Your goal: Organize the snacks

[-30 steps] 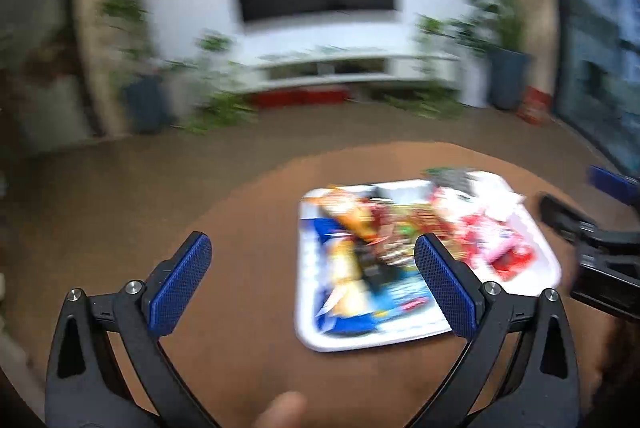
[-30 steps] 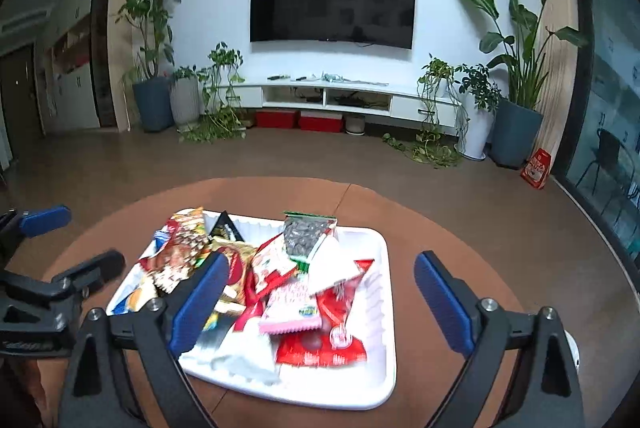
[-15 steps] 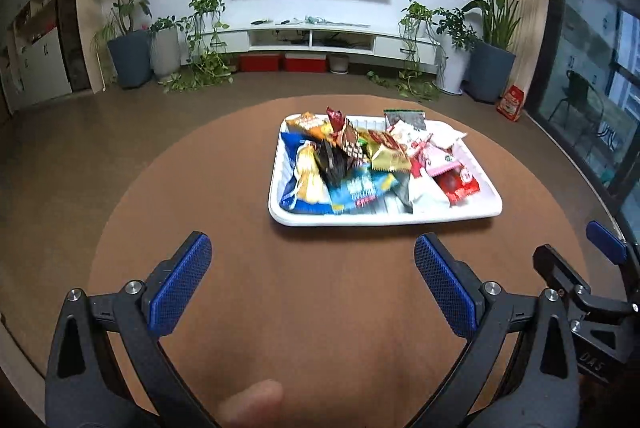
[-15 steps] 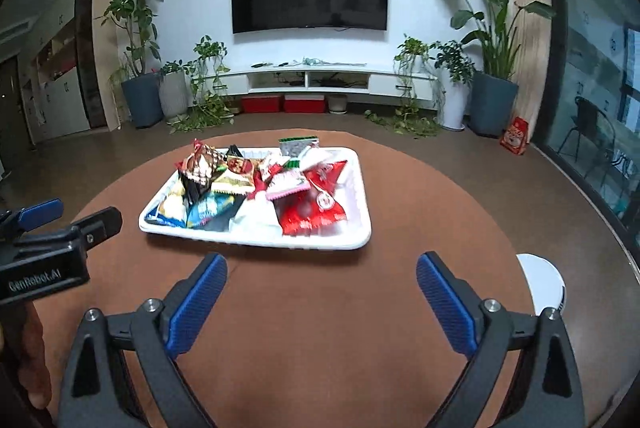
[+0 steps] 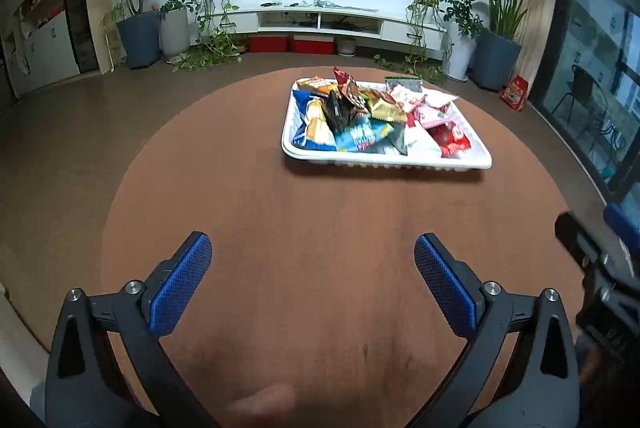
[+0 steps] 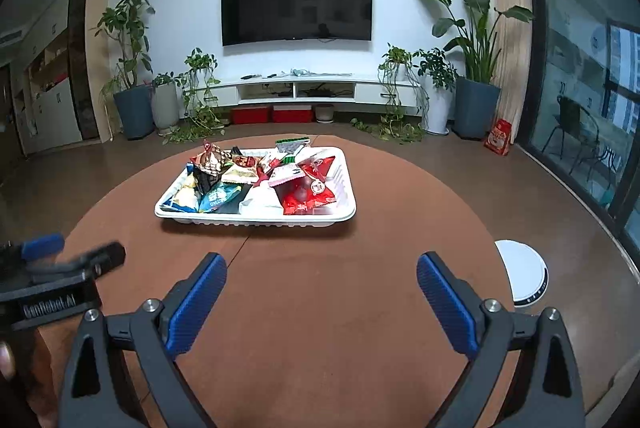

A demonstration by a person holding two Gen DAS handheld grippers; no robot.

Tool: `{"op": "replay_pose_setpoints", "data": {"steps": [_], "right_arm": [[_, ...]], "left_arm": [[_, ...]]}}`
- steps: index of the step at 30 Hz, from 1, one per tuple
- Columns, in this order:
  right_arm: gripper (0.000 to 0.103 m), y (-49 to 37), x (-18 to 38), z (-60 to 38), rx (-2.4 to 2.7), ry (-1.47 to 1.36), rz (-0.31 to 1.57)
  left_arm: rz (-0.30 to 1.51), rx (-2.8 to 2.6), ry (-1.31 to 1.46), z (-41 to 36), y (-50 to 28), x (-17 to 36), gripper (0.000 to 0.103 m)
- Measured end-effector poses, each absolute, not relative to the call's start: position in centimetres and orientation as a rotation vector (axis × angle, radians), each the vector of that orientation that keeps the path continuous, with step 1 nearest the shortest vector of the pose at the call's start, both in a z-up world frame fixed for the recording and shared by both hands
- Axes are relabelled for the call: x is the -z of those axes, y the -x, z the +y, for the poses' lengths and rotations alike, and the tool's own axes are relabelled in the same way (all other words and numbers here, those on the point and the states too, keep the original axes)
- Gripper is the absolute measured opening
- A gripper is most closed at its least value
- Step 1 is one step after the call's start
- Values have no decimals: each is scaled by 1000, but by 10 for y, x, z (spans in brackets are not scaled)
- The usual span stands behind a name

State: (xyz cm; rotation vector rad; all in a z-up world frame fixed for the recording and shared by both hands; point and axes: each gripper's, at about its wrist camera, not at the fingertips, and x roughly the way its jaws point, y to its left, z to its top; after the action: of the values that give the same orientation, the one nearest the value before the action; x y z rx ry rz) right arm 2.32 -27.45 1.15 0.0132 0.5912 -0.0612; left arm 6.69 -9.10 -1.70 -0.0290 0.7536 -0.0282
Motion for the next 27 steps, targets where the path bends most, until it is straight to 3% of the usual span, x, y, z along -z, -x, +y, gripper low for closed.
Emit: {"op": "replay_pose_setpoints", "data": {"steps": [11, 27], "right_arm": [[99, 13, -22, -274, 53, -4, 628], [99, 22, -24, -272, 35, -6, 645]], "left_arm": [[771, 60, 29, -103, -20, 19, 103], [788, 36, 25, -105, -11, 18, 103]]}}
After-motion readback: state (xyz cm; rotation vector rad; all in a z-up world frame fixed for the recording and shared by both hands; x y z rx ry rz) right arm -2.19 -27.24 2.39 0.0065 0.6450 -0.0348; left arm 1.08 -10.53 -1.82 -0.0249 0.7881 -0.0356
